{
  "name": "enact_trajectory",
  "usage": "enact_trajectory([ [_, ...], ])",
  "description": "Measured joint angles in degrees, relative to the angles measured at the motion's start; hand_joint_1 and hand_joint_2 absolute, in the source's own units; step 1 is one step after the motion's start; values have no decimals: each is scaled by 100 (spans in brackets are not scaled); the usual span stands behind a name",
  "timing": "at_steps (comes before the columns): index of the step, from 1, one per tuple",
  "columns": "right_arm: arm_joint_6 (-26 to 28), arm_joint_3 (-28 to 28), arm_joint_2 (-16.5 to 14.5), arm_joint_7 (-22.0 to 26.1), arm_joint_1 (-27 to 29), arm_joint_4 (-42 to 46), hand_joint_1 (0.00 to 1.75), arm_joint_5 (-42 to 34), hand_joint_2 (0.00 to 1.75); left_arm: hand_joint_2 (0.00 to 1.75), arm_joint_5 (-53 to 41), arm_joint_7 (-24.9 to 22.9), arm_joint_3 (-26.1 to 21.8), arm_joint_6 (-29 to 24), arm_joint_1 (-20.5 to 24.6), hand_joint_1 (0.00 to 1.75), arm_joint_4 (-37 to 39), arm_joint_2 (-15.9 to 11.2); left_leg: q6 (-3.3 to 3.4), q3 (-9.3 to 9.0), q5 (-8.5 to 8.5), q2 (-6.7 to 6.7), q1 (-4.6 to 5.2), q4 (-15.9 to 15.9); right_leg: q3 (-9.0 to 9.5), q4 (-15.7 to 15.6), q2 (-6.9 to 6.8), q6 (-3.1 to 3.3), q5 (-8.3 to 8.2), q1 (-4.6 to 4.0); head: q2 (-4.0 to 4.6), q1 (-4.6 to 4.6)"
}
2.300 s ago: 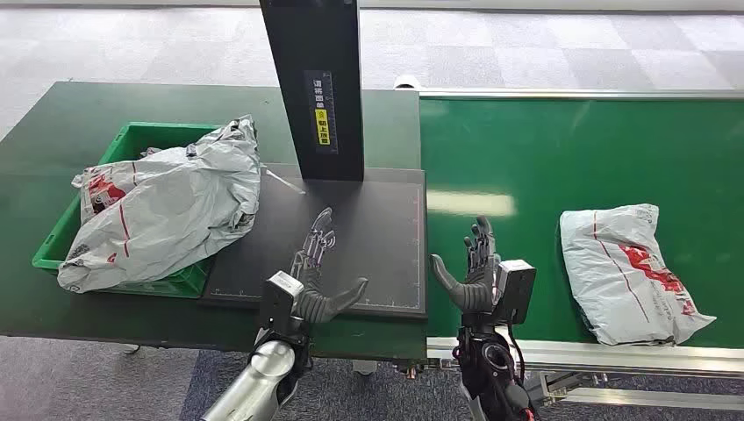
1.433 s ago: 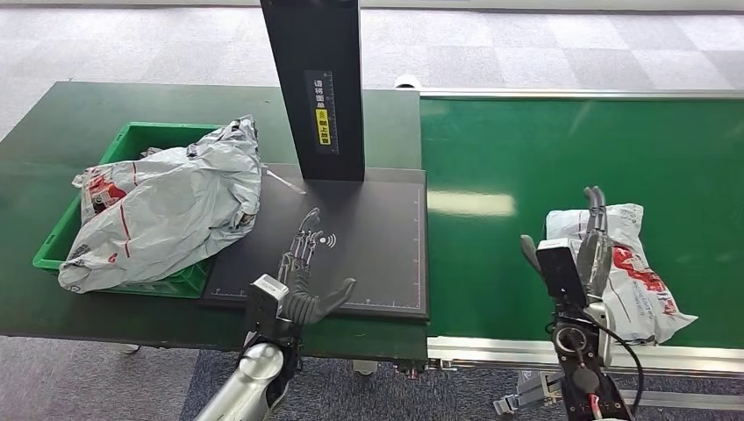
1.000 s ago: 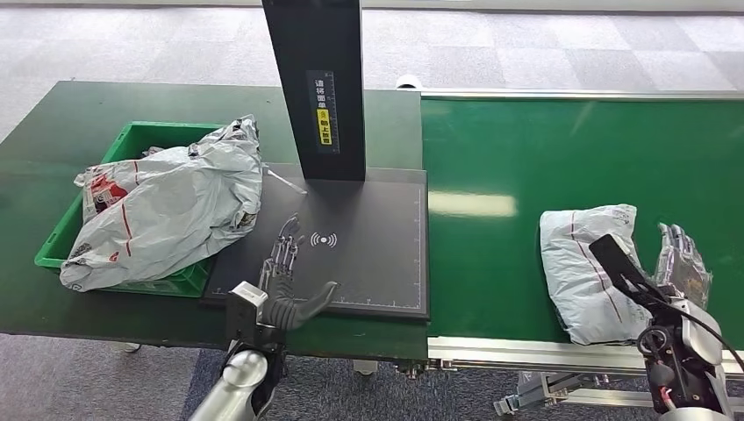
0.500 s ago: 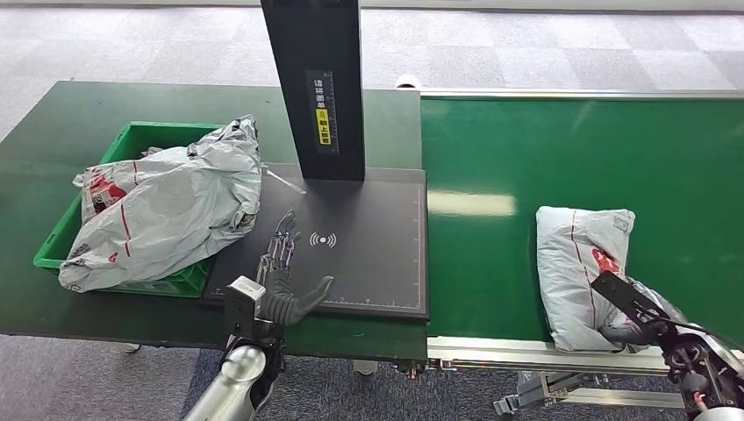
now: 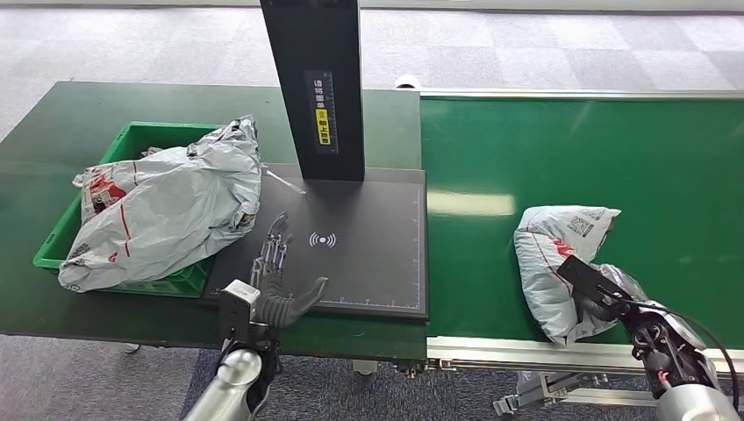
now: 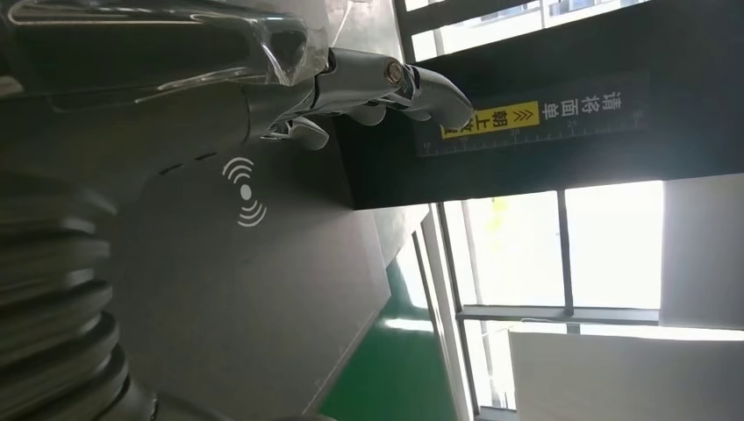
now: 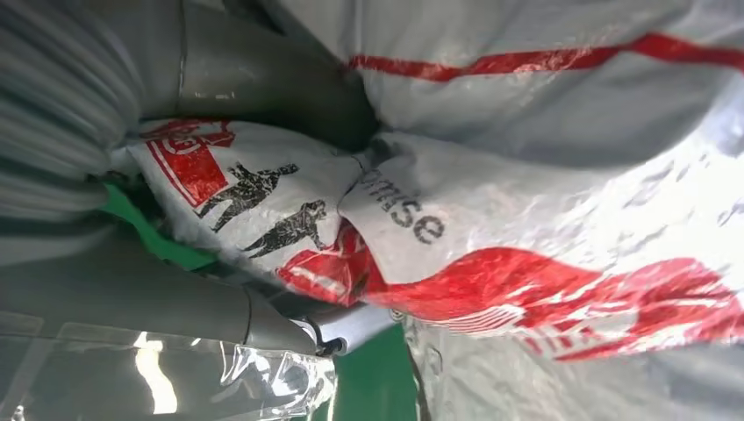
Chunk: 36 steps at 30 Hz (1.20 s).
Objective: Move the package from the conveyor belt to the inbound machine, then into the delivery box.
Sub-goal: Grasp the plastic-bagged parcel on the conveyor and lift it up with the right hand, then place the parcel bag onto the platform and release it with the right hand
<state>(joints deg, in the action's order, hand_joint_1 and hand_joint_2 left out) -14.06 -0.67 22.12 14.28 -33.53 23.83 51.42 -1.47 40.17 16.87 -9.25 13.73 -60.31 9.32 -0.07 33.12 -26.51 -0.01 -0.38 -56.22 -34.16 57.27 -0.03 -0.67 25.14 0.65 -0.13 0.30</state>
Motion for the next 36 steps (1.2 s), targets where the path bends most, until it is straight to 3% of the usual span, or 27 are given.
enact_trajectory([
  [6,438,-78,-155,148,-54,68,175,-288,175,175,-24,0,-58,-41,-112,0,-120,-1,0,5,0,-2,1,0,-2,1,0,0,0,1,-1,-1],
  [11,1083,62,-311,372,27,411,175,-1019,175,175,-26,0,-95,-88,-355,0,-435,-1,0,7,0,-5,0,0,-7,0,-4,0,1,1,0,-1],
  [20,1327,873,-532,1401,719,1831,175,-3046,175,175,53,0,-142,-473,-551,0,-1025,-11,0,18,0,-27,0,0,-11,0,-13,-1,2,1,0,0],
  [24,1751,1247,-672,2082,1028,2656,175,-3817,175,175,188,0,-267,-481,-552,0,-1305,-33,0,17,0,-29,0,0,-11,0,-15,-1,2,1,0,1],
  [27,2303,1385,-786,2404,1258,3290,175,-3681,175,175,200,0,-325,-437,-548,0,-1432,-40,0,15,-1,-22,0,1,-11,0,-13,-1,2,0,0,0],
  [31,3321,1275,-924,2547,1499,3942,175,-2893,175,175,225,0,-358,-460,-532,0,-1491,-40,-1,13,-1,-16,0,1,-11,0,-12,0,3,0,0,-1],
  [36,3609,1051,-1061,2574,1626,4340,175,-2653,175,175,268,0,-391,-463,-509,0,-1515,-40,-1,11,1,-17,0,1,-10,0,-12,0,3,0,0,0],
])
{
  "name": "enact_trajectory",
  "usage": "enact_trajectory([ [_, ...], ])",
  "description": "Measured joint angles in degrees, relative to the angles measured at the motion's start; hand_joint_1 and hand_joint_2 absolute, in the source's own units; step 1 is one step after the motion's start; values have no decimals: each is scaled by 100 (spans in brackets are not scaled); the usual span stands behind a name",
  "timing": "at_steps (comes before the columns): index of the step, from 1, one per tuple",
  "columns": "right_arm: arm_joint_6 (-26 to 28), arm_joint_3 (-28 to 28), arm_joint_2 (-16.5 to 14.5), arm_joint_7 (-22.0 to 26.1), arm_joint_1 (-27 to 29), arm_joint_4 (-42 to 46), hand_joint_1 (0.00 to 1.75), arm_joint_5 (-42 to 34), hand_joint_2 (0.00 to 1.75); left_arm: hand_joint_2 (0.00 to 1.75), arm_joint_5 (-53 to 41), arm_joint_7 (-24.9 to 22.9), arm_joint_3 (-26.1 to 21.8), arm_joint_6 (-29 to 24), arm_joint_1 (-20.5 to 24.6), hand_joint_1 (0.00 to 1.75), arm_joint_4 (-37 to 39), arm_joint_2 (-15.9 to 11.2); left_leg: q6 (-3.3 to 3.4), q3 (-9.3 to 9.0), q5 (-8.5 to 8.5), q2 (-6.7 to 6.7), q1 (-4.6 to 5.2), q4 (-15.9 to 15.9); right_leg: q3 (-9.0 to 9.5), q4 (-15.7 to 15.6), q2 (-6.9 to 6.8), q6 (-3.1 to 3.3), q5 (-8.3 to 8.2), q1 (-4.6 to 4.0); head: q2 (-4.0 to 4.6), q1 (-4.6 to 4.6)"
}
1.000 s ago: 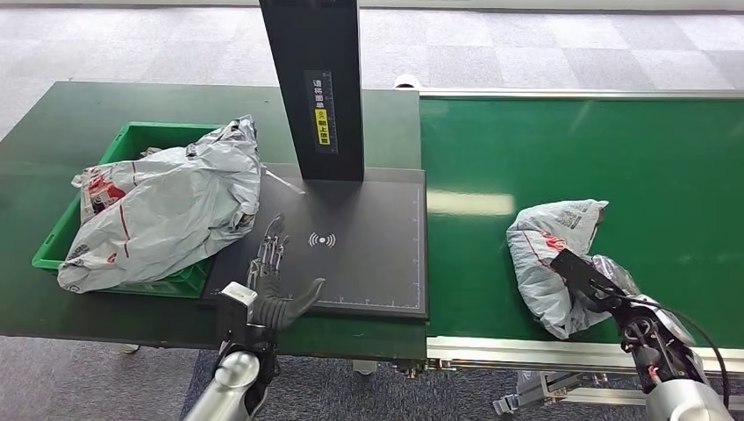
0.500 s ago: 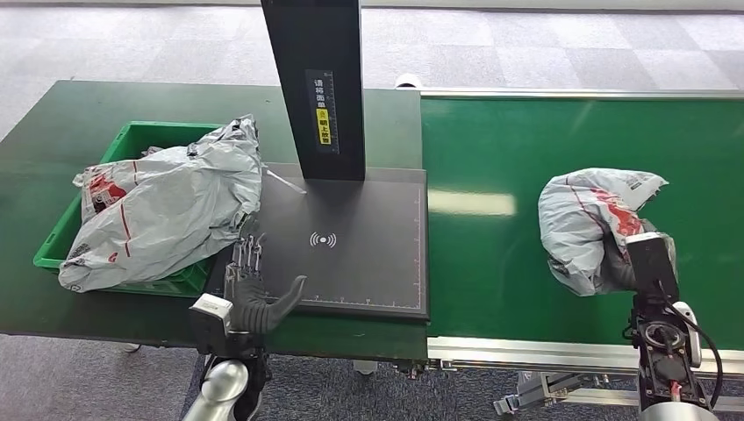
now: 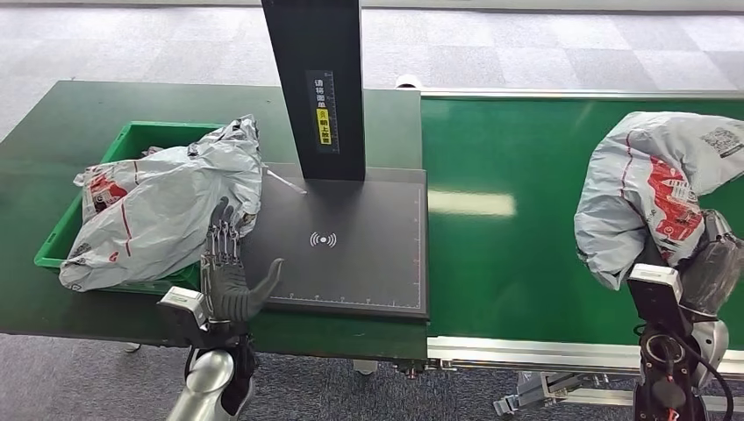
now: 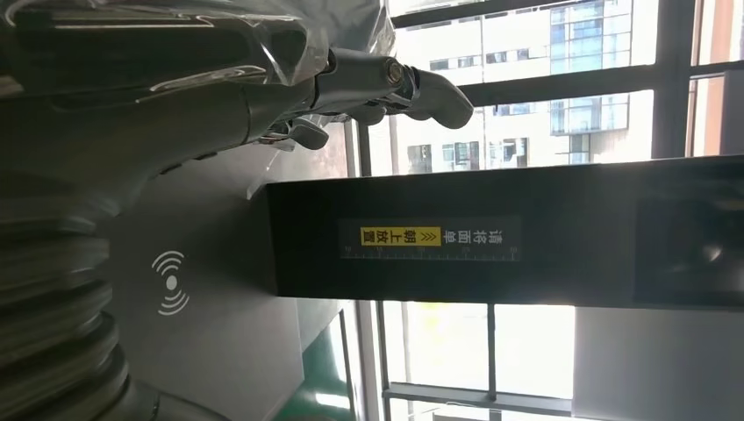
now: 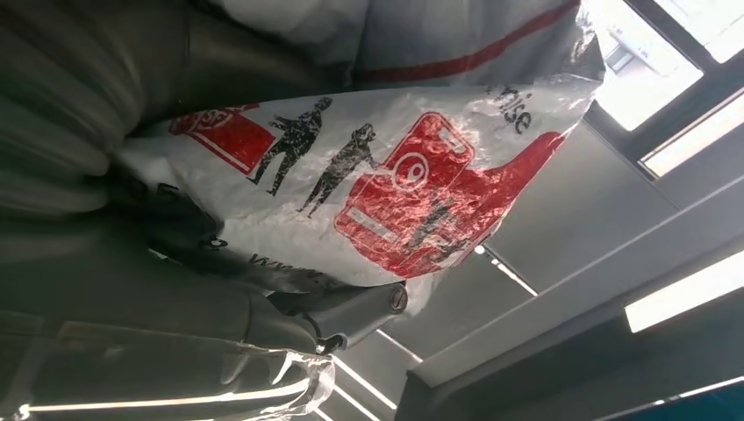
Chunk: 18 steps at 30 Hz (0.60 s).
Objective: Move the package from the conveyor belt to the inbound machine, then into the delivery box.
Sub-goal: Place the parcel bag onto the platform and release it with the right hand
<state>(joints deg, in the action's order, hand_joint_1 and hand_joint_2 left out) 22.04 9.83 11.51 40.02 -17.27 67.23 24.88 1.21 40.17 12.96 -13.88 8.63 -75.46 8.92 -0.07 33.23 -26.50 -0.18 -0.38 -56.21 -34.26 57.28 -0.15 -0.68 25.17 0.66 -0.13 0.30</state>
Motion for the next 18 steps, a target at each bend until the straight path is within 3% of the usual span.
enact_trajectory([
  [14,80,-123,-103,0,87,252,175,75,175,175,5,0,-51,0,12,0,-3,-2,0,2,-1,-3,0,0,-1,0,1,0,0,1,0,0],
  [18,961,-433,-90,-45,120,292,175,1235,175,175,12,0,-62,38,21,0,-3,-7,0,2,-1,8,0,1,-1,1,6,1,0,-1,0,1],
])
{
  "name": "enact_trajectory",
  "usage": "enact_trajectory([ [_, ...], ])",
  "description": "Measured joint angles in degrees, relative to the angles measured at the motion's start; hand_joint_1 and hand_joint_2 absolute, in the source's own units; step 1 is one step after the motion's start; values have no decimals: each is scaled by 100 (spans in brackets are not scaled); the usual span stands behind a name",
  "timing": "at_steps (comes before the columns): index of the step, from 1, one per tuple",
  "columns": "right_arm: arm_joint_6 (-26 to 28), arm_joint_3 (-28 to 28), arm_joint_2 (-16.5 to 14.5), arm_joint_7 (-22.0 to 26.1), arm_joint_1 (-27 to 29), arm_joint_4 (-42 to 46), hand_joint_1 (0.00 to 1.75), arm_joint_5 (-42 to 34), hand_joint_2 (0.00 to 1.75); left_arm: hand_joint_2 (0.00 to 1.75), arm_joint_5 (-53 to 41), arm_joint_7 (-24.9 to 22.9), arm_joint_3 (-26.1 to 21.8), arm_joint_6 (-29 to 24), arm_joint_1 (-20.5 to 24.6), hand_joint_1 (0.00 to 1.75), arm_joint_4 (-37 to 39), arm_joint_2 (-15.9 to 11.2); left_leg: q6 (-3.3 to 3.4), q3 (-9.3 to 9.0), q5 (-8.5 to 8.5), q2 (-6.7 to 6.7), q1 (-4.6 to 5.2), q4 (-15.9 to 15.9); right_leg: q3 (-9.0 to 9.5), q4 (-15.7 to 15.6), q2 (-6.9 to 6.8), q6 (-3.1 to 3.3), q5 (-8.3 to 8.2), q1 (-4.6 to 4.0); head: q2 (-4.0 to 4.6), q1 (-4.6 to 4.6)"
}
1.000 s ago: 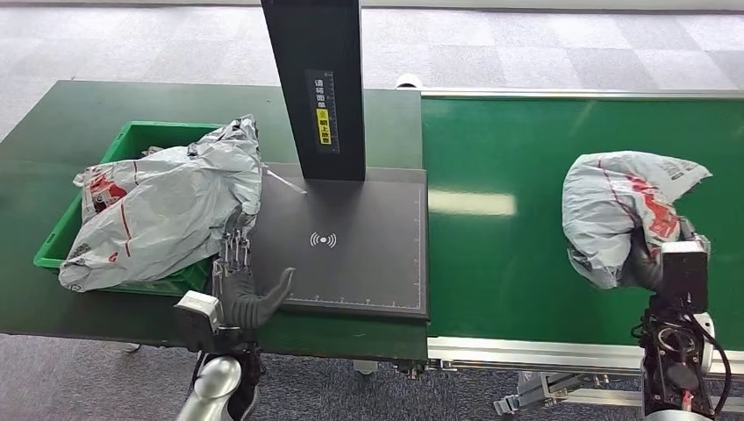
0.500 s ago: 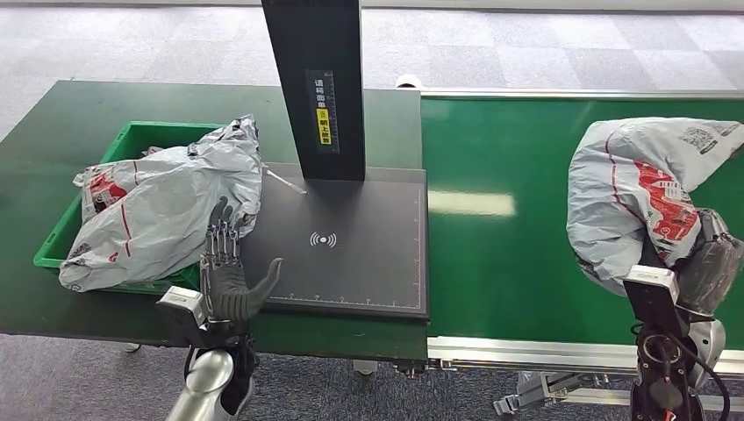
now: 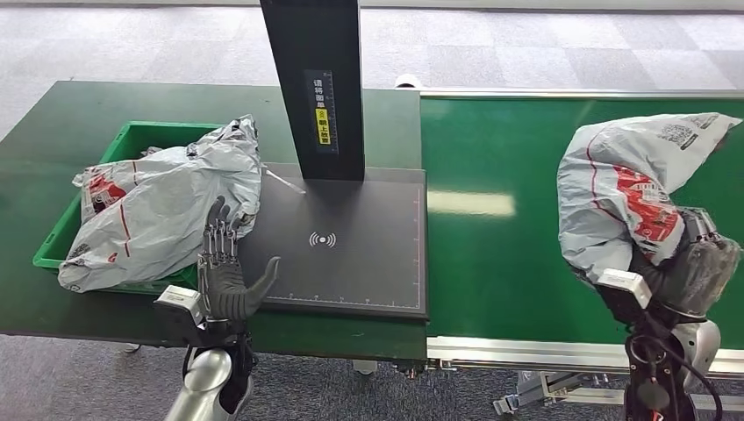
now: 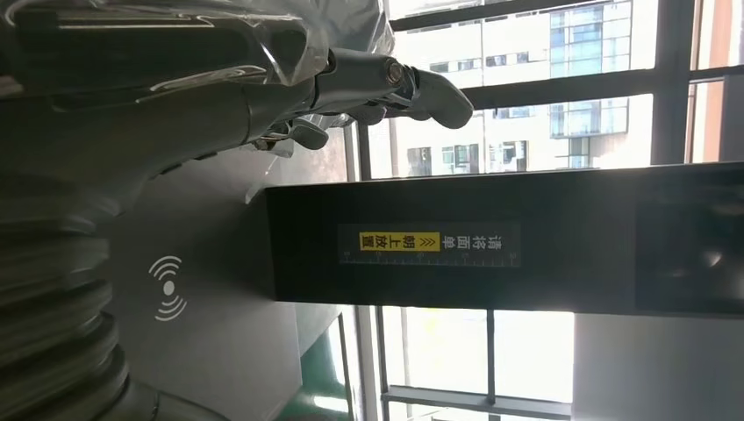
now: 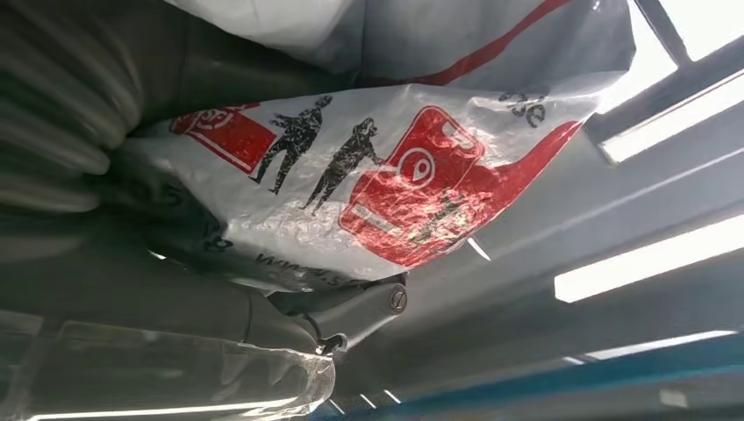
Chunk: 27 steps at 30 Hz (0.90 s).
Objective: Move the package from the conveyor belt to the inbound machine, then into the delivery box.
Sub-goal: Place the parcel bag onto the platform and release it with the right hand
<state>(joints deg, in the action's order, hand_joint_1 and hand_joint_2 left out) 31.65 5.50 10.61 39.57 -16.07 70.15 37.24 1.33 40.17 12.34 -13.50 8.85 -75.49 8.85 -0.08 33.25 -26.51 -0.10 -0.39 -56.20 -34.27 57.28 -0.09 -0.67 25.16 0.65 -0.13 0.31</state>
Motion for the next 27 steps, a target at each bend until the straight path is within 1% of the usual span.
enact_trajectory([
  [2,403,-363,4,-240,-26,-9,175,1245,175,175,-6,0,-4,69,43,0,11,-2,0,-5,0,14,-1,0,-1,0,9,1,-1,-3,0,-1],
  [4,505,-763,11,-616,-72,-64,175,2528,175,175,-17,0,-4,143,115,0,38,4,-1,-9,0,17,-4,0,0,0,11,2,0,-5,0,-1],
  [5,508,-952,23,-770,-103,-135,175,2945,175,175,-28,0,-3,171,150,0,54,8,-1,-9,1,14,-5,0,1,0,8,2,0,-6,0,-1],
  [7,503,-1340,68,-931,-206,-380,175,3345,175,175,-55,0,0,212,211,0,93,19,-1,-5,3,8,-5,0,2,1,2,2,0,-6,0,-1],
  [9,408,-1755,119,-922,-404,-764,175,3492,175,175,-68,0,8,249,275,0,144,33,-1,0,3,10,-5,0,2,3,4,2,-2,-6,0,-1],
  [13,55,-2696,85,-671,-1179,-1940,175,3577,175,175,-74,0,65,301,446,0,302,112,-1,-9,3,22,-5,-2,1,3,12,6,-8,-5,-1,1],
  [16,21,-3186,31,-637,-1588,-2560,175,3563,175,175,-76,0,101,311,512,0,392,152,-1,-9,4,15,-5,-3,2,3,8,7,-7,-6,0,0],
  [19,20,-3434,0,-633,-1816,-2929,175,3558,175,175,-76,0,107,310,548,0,460,162,-1,-8,3,16,-6,-3,0,3,10,7,-7,-7,0,-1],
  [24,-8,-3664,-37,-583,-1979,-3241,175,3514,175,175,-76,0,112,319,583,0,535,173,-2,-7,2,18,-7,-2,0,3,11,7,-7,-8,0,0],
  [27,9,-3823,-133,-642,-2087,-3416,175,3400,175,175,-74,0,143,324,599,0,572,173,-2,-8,2,21,-8,-2,0,3,13,7,-7,-9,0,1],
])
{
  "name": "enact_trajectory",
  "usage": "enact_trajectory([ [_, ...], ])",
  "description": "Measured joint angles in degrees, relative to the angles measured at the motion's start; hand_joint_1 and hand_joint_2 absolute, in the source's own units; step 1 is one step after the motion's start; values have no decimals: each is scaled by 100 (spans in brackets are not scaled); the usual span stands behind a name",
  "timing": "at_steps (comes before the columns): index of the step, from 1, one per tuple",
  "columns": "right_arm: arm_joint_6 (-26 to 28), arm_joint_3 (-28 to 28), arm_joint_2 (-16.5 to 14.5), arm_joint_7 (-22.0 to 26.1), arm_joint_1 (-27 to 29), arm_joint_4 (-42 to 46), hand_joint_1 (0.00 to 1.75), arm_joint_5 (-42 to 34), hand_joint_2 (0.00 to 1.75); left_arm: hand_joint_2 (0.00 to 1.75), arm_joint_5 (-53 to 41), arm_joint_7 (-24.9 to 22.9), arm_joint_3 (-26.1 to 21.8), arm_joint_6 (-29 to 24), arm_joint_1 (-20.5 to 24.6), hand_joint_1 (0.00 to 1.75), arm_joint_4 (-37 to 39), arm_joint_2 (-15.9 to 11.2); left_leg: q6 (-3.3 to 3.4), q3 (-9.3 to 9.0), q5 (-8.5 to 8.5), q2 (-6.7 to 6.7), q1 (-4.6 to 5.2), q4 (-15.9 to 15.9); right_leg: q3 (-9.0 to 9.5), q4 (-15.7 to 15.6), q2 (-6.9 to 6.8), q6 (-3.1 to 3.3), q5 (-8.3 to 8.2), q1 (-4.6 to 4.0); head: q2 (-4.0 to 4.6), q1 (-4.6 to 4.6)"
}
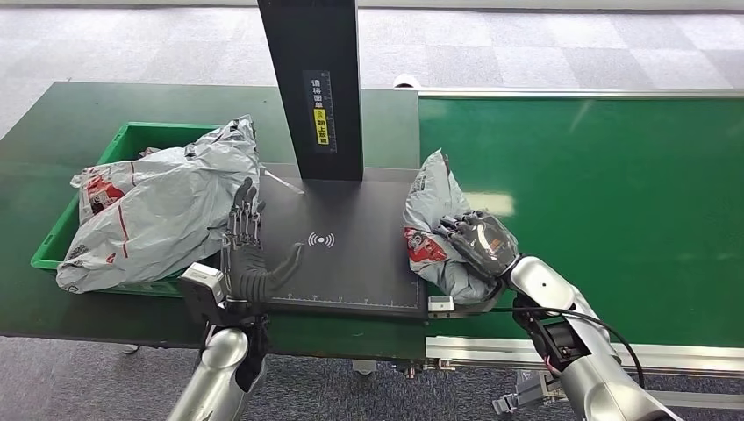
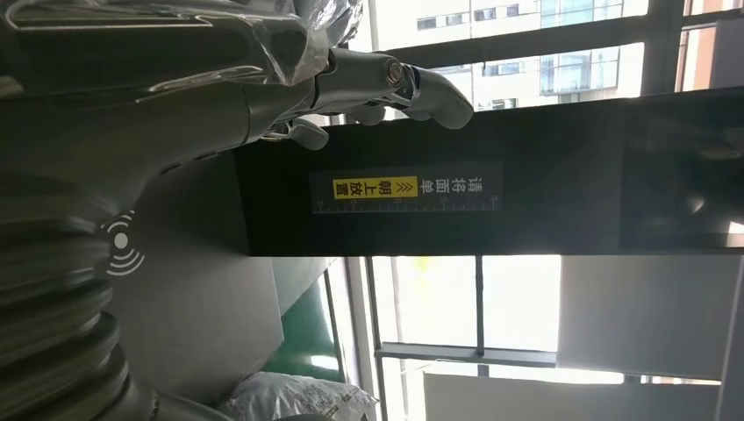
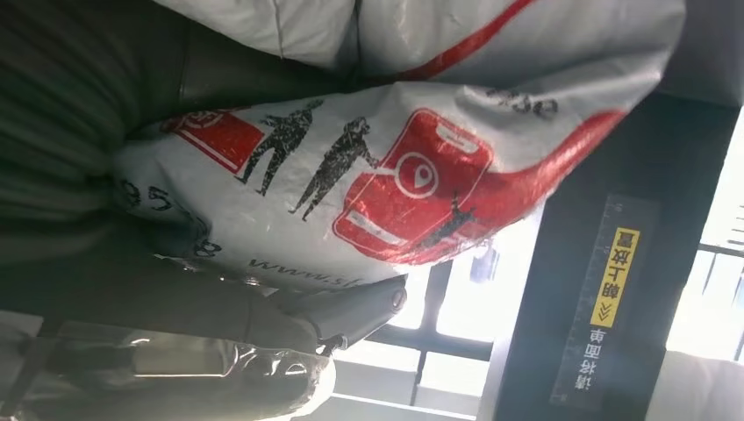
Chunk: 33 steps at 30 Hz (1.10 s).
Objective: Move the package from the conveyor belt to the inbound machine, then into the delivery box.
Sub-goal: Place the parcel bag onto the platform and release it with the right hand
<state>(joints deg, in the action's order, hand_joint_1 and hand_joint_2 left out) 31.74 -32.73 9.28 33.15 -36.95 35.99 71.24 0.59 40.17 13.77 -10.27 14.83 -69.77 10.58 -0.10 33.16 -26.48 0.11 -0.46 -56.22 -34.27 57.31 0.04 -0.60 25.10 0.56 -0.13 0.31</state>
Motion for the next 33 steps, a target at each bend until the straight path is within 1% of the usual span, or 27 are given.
enact_trajectory([
  [4,117,-166,-180,-204,-112,-205,175,-245,175,175,17,0,73,39,9,0,32,0,0,-1,1,0,-2,0,0,0,0,0,0,-2,0,-1],
  [6,224,-192,-252,-251,-159,-276,175,-492,175,175,29,0,96,71,12,0,52,0,0,-2,1,1,-2,0,0,0,1,0,0,-3,0,-1],
  [8,388,-118,-315,-178,-188,-282,175,-902,175,175,36,0,123,92,11,0,63,1,0,0,1,-1,-3,0,0,1,0,0,0,-3,0,0],
  [10,500,123,-388,30,-188,-145,175,-1197,175,175,37,0,152,87,10,0,66,2,0,2,1,-1,-3,0,-1,1,0,0,0,-3,0,1],
  [14,515,975,-708,564,-96,671,175,-1296,175,175,37,0,213,85,36,0,104,14,-1,5,1,-2,-3,-1,-9,2,0,1,0,-3,-1,-1],
  [17,515,1341,-904,642,18,1438,175,-1510,175,175,37,0,228,116,66,0,156,33,-1,7,1,-10,-4,-1,-10,2,-5,1,3,-3,0,-1],
  [19,515,1404,-961,659,144,1961,175,-1503,175,175,34,0,233,135,87,0,189,37,-1,8,1,-8,-4,-1,-10,2,-4,2,3,-3,-1,0],
  [22,515,1386,-1002,661,389,2650,175,-1134,175,175,19,0,239,158,116,0,219,51,-1,9,0,-5,-3,0,-10,1,-3,1,3,-3,-1,1],
  [23,510,1346,-1013,647,448,2772,175,-1102,175,175,13,0,240,154,118,0,221,60,-1,10,-1,-5,-3,0,-10,1,-3,1,3,-2,0,1],
  [25,379,1192,-1035,532,477,2751,175,-1358,175,175,4,0,239,130,118,0,220,75,-2,12,-1,-4,-3,0,-9,1,-2,2,3,-2,0,1],
  [26,166,1084,-1051,399,448,2623,175,-1611,175,175,-4,0,237,115,116,0,219,79,-2,11,0,-2,-3,1,-9,1,-1,2,2,-3,0,0],
  [27,-215,976,-1069,205,404,2442,175,-1935,175,175,-13,0,236,108,114,0,217,80,-2,9,0,-1,-3,1,-8,1,-1,2,2,-3,0,-1],
  [28,-787,891,-1092,-41,344,2203,175,-2341,175,175,-22,0,234,116,113,0,216,81,-3,6,0,-1,-4,1,-7,1,-1,2,2,-3,0,-1],
  [31,-3005,816,-1162,-799,191,1274,175,-3831,175,175,-44,0,250,205,114,0,229,83,-8,3,7,-16,-6,0,-4,1,-11,2,2,-4,0,-1],
  [32,-3541,833,-1174,-948,177,964,175,-4232,175,175,-48,0,262,232,116,0,244,84,-9,6,9,-24,-6,0,-5,1,-17,2,2,-4,0,-1],
  [33,-3890,857,-1175,-1025,175,684,175,-4532,175,175,-50,0,276,248,118,0,266,86,-10,10,11,-32,-6,0,-6,2,-23,2,2,-4,0,1],
])
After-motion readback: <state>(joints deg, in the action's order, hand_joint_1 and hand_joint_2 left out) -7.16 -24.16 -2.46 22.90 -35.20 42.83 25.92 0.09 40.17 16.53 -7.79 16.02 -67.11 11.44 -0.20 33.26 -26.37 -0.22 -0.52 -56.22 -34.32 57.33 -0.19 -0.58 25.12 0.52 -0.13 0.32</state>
